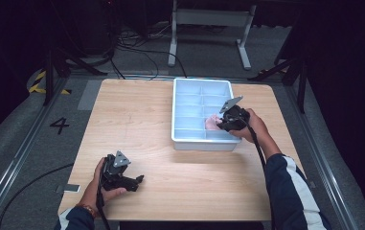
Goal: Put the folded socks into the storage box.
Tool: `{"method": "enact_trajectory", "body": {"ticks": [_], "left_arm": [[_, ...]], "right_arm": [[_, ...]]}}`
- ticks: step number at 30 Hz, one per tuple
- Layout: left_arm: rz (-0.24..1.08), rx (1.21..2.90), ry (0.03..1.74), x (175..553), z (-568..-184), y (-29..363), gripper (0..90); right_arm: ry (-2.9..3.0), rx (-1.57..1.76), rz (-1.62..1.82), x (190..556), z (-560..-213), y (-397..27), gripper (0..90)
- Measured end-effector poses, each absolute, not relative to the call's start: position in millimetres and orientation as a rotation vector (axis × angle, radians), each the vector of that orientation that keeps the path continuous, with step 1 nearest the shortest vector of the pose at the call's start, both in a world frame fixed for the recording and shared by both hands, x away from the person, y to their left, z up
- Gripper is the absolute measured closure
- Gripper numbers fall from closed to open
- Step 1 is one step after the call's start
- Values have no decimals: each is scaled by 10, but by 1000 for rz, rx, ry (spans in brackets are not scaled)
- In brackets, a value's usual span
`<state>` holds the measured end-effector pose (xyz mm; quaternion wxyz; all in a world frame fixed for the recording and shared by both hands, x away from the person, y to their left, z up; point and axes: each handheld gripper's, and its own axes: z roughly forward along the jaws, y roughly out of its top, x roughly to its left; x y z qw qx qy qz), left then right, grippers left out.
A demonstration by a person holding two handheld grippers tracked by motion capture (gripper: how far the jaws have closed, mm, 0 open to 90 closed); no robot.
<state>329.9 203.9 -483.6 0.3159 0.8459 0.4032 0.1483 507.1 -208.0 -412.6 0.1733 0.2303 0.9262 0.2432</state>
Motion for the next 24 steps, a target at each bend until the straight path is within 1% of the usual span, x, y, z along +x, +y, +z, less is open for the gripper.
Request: {"method": "enact_trajectory", "body": {"ticks": [1,2,3,8,11,13,24], "left_arm": [[392,2228,1060,3300,-4837,2039,5],[392,2228,1060,3300,-4837,2039,5],[392,2228,1060,3300,-4837,2039,5],[394,2228,1062,3299,-4836,2039,5],[395,2228,1062,3299,-4836,2039,5],[396,2228,1062,3298,-4836,2039,5],[401,2232,1058,3299,-4834,2042,6]], "right_arm": [[2623,656,695,5069,-4118,-2090,662],[2623,656,695,5069,-4118,-2090,662],[2621,670,715,5062,-4104,-2105,623],[2585,694,773,5013,-4039,-2133,513],[2571,699,790,4986,-4006,-2135,491],[2545,699,806,4939,-3941,-2155,448],[2480,721,863,4761,-3791,-2338,366]]}}
